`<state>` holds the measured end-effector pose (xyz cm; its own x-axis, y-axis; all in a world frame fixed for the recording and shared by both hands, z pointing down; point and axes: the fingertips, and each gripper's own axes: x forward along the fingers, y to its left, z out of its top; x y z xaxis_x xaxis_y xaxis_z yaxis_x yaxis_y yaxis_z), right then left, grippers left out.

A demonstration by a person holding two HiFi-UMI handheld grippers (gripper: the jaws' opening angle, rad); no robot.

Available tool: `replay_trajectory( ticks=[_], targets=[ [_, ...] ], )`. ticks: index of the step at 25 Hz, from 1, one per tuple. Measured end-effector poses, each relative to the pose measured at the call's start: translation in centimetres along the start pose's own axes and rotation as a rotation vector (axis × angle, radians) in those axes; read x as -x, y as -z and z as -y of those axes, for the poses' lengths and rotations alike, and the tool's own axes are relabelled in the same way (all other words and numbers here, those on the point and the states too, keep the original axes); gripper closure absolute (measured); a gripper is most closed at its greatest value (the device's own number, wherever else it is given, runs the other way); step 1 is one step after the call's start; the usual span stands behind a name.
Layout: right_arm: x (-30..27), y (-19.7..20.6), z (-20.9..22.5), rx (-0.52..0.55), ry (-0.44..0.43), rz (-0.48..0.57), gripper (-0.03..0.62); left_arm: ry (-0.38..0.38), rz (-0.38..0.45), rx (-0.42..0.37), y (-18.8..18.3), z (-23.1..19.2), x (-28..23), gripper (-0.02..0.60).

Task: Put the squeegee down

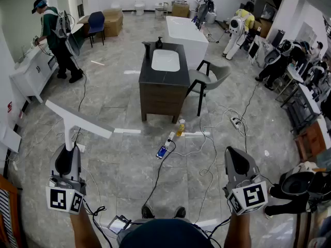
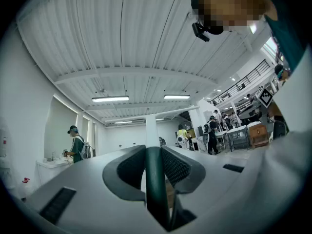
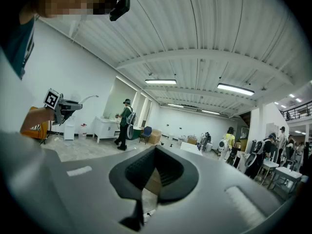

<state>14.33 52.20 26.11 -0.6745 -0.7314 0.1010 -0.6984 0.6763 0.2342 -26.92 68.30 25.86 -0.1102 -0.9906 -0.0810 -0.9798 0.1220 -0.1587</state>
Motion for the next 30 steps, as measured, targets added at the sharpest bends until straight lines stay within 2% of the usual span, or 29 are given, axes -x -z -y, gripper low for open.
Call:
replay_trajectory(
  ticks=[9,17,24,30],
  targets=[
    [-0.7,-0.2,-1.7,0.003,0.021,0.013,0.586,0.026,0.015,0.010,0.9,-1.4,-0.4,0.488],
    [-1.5,-0.8,-1.7,-0.048,0.022,0.046,0.583,0.052,0.024,0.033,1.4,-1.9,-1.9,0.489],
    [-4.8,2.0,2.3,-0.072,0.019,0.028,0.583,0.061,-0.014,0.040,3.0,0.3,-6.3,0.489],
    [-9.2,3.9,8.5,-0.116,-0.008,0.044,0.583,0.042,-0.047,0.026,2.6,3.3,-11.6,0.488]
  ],
)
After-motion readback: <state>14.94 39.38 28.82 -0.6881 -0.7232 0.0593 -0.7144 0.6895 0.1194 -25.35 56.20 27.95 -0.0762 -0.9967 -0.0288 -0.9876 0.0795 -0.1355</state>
